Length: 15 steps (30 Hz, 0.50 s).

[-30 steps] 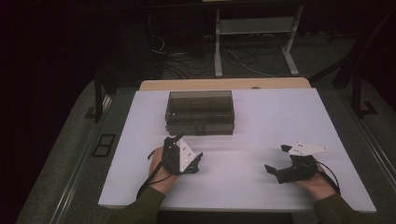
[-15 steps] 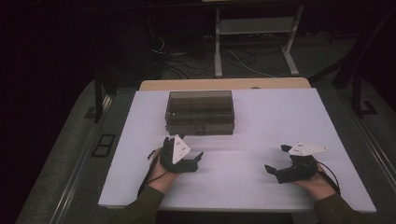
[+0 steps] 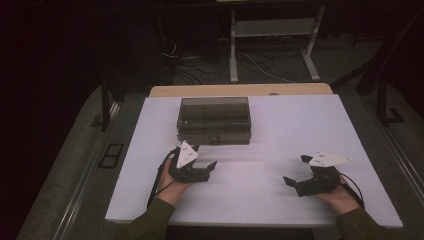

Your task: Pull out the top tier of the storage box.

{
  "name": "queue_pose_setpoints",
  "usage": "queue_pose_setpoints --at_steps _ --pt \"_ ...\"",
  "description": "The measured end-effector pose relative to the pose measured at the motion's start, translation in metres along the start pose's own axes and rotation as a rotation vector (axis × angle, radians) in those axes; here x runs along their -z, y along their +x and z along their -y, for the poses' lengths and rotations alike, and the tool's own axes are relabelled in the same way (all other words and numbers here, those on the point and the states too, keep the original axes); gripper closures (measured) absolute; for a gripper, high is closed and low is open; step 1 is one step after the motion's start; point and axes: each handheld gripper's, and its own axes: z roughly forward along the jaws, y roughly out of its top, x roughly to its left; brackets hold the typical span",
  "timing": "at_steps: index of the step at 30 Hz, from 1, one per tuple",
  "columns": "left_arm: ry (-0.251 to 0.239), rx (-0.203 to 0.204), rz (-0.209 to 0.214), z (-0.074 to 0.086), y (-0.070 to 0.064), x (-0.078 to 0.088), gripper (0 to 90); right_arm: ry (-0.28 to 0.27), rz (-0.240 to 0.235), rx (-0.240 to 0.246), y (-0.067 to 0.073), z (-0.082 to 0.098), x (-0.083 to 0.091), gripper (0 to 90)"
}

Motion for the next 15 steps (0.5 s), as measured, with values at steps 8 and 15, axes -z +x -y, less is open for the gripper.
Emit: queue_pose_setpoints --at_steps 8,15 --pt "0.002 0.022 0.027 -0.0017 0.002 0.0005 38.7 0.001 0.0 0.001 -0.0001 0.0001 -0.0001 0.6" --pt "0.012 0.035 0.036 -0.0055 0.0051 0.0027 60.1 0.005 0.001 0.003 0.0003 0.0 -0.0004 0.6"
